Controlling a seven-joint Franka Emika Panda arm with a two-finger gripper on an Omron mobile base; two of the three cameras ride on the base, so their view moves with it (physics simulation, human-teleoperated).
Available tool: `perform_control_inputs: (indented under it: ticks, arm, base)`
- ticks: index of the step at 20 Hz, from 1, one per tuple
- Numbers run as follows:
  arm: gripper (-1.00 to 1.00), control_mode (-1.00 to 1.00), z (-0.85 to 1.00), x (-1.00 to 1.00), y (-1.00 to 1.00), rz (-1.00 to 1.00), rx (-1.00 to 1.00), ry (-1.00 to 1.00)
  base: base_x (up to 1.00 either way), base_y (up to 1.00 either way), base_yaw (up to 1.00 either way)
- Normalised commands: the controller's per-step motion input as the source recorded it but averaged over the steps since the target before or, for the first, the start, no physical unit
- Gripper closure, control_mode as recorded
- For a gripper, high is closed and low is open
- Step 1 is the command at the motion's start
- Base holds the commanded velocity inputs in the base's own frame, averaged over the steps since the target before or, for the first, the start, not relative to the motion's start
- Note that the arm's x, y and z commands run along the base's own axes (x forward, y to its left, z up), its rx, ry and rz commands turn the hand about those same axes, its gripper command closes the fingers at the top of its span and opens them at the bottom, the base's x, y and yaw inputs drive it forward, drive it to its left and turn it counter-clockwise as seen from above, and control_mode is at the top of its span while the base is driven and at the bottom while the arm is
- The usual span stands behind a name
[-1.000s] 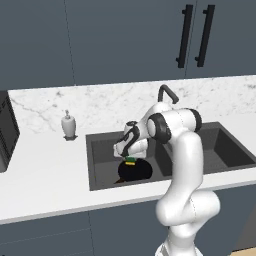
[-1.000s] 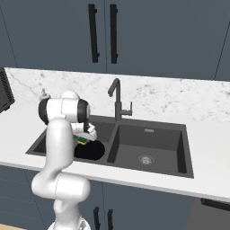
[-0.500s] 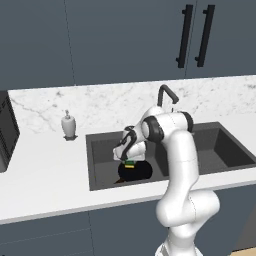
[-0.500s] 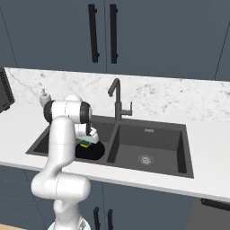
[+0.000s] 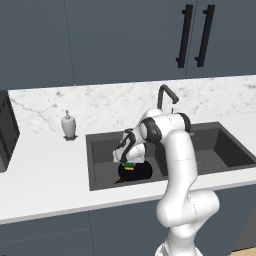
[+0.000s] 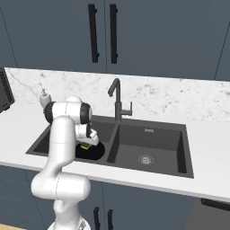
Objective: Pick the pan and sponge and place them into the sink. Then turn on the water.
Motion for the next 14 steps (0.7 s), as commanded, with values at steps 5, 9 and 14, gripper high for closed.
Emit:
perform_control_inputs:
  ticks: [5,9,14]
  arm:
    - [1.0,-1.0,-0.35,0.0,0.0,0.0,-0.01,0.0]
    - [1.0,-1.0,-0.26,0.02,0.0,0.0,0.0,0.0]
    - [1.0,-1.0,-0.07,0.01,0.0,0.0,0.0,0.0]
  base:
    - [0.0,0.0,0.0]
    - [0.0,0.0,0.0]
    - [0.0,0.0,0.0]
